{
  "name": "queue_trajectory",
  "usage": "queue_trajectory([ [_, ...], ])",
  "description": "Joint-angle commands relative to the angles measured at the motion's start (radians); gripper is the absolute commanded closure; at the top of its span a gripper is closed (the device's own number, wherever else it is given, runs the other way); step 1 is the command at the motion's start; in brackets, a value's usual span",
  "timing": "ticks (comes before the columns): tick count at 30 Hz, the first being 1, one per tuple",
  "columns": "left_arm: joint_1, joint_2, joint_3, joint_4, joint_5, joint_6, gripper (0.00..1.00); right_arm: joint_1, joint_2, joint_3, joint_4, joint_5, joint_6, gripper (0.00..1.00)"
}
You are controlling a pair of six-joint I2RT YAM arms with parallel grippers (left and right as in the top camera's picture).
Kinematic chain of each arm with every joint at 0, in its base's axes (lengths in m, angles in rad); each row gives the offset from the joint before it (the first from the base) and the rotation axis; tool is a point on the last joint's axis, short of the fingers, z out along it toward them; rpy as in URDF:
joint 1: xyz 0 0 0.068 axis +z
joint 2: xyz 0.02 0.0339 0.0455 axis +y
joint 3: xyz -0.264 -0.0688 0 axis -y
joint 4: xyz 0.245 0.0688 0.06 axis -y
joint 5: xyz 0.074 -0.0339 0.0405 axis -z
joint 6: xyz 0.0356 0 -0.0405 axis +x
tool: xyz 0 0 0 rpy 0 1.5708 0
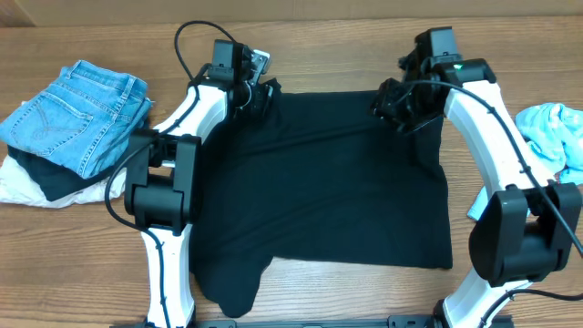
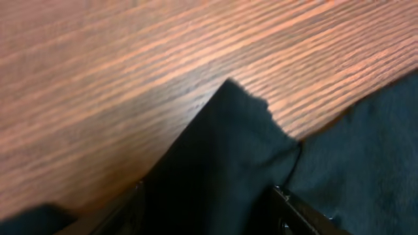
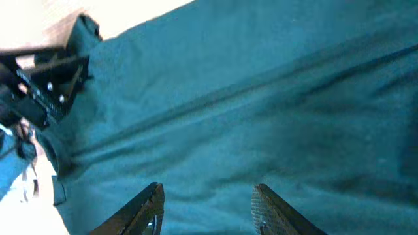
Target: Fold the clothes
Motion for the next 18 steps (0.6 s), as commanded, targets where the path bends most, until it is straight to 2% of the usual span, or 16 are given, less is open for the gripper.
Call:
queue_trajectory([
  [1,-0.029,0.04,0.01,0.032,-0.016,0.055,0.38,0.016,0.0,0.0,-0.013,0.012,-0.016,0.52],
  [6,-0.035,0.086,0.011,0.071,-0.046,0.058,0.51,0.018,0.0,-0.001,-0.023,0.025,-0.016,0.52],
  [8,-0.035,0.103,0.01,0.066,-0.047,0.058,0.59,0.018,0.0,-0.001,-0.029,0.054,-0.016,0.53],
  [9,-0.035,0.108,0.01,0.064,-0.051,0.058,0.71,0.018,0.0,-0.002,-0.03,0.063,-0.016,0.52],
  [10,-0.035,0.11,0.011,0.065,-0.068,0.058,0.91,0.018,0.0,-0.004,-0.029,0.066,-0.016,0.52],
  [11,-0.034,0.109,0.015,0.067,-0.09,0.051,0.96,0.018,0.0,-0.011,-0.024,0.07,-0.015,0.5],
  [16,-0.022,0.06,0.147,0.015,-0.143,-0.035,0.96,0.018,0.011,-0.085,0.089,0.154,-0.011,0.5],
  [18,-0.017,0.045,0.212,-0.018,-0.144,-0.044,0.96,0.015,0.033,-0.129,0.175,0.179,-0.009,0.71],
])
